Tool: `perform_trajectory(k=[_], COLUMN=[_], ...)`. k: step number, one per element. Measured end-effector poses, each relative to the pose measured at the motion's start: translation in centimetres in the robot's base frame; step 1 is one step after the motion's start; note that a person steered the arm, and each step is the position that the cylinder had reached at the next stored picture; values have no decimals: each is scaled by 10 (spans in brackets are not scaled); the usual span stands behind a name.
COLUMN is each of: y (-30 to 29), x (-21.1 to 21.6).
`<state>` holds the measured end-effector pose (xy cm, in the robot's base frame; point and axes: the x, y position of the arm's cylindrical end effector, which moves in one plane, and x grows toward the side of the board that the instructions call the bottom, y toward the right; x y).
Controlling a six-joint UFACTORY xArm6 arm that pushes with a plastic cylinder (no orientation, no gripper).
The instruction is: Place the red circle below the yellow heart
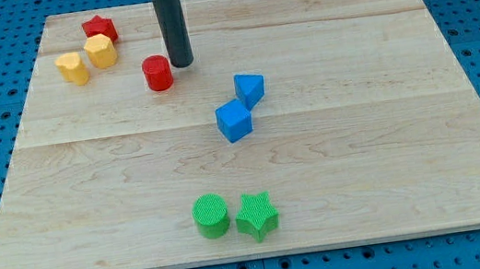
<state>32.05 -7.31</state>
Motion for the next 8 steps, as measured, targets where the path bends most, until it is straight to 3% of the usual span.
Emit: perform_trajectory(k=[1,2,3,4,6,8], y=[-45,-42,-70,-56,-86,-158], x=[36,103,94,65,-6,20])
